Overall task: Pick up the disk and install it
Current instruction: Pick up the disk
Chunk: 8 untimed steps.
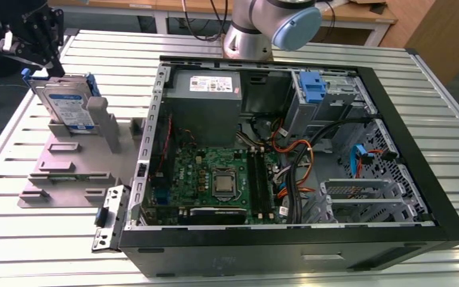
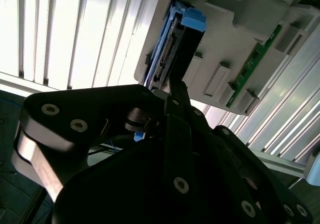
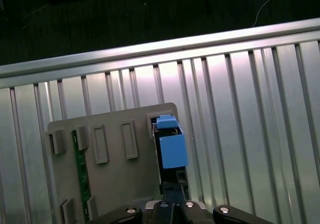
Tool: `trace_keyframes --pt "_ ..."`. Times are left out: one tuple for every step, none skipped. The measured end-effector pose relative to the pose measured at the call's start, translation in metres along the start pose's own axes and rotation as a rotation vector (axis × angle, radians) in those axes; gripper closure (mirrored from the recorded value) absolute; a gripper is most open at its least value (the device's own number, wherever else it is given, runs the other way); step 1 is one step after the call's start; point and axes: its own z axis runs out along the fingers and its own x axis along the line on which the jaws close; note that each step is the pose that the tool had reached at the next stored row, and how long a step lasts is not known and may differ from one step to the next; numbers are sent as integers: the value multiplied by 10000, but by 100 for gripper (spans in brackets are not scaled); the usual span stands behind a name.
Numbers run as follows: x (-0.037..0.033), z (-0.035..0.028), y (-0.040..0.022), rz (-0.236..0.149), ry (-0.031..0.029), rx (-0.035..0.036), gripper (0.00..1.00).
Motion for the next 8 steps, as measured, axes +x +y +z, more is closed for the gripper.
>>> trace_keyframes --pt "0 0 0 0 0 0 89" --pt "0 0 0 0 0 0 89" --pt "0 0 0 0 0 1 89" --pt "0 0 0 0 0 0 89" --pt "0 0 0 0 0 0 83" --pt "0 0 0 0 0 0 83" --pt "-1 0 0 0 0 0 77" --pt "-1 0 0 0 0 0 71"
